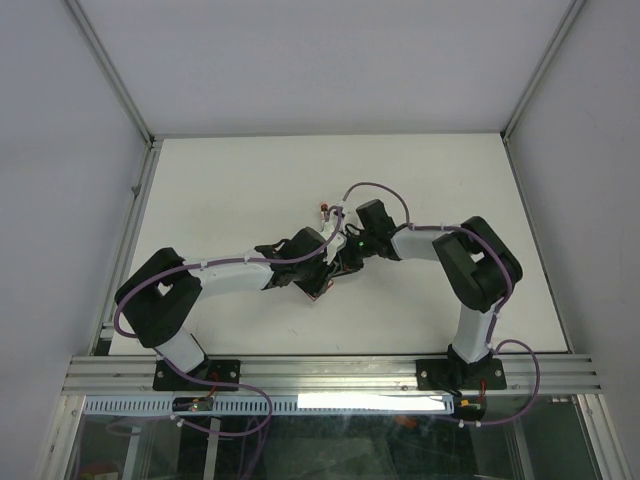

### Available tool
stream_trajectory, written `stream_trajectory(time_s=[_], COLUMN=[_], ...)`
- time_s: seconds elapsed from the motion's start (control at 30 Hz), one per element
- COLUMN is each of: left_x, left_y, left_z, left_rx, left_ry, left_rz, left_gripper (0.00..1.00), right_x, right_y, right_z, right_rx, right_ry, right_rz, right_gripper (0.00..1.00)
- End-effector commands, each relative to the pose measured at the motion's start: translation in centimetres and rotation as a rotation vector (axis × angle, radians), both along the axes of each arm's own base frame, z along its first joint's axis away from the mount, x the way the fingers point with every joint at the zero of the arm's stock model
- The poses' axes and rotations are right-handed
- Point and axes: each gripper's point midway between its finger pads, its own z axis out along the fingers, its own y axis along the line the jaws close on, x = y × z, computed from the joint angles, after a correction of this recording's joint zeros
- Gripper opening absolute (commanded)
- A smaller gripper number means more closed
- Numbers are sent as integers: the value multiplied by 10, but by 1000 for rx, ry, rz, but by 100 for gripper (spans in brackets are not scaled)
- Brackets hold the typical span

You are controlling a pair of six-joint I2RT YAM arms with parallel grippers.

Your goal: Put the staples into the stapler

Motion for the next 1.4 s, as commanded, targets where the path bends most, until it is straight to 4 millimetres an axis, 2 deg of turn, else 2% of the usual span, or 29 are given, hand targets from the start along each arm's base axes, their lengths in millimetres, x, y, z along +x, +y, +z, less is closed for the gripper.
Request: stream_trajectory(time_s=[0.0,0.33,0.43,0.53,0.8,1.03,1.37], left_x=[-9,-9,-10,-10,-12,-13,-13], left_y=[-11,-12,-11,-11,-12,-12,-13], left_z=[5,4,5,7,8,6,6], left_rx=[-39,-34,-34,-38,-40,-36,-33], left_ry=[4,5,0,-5,-7,-5,-6], left_rz=[-57,-62,-61,-61,-68,-74,-75], left_gripper=[42,45,42,40,37,40,41], right_x=[-3,-10,-5,-1,-4,-7,-17], right_y=[14,18,11,3,-13,-15,-10], right_z=[11,6,3,9,19,10,12], right_rx=[58,54,5,-12,-41,-41,7], right_ry=[-18,-4,-36,-57,-79,-39,0], right_rz=[37,37,13,-2,-26,-50,-19], right_gripper=[23,23,24,27,35,35,29])
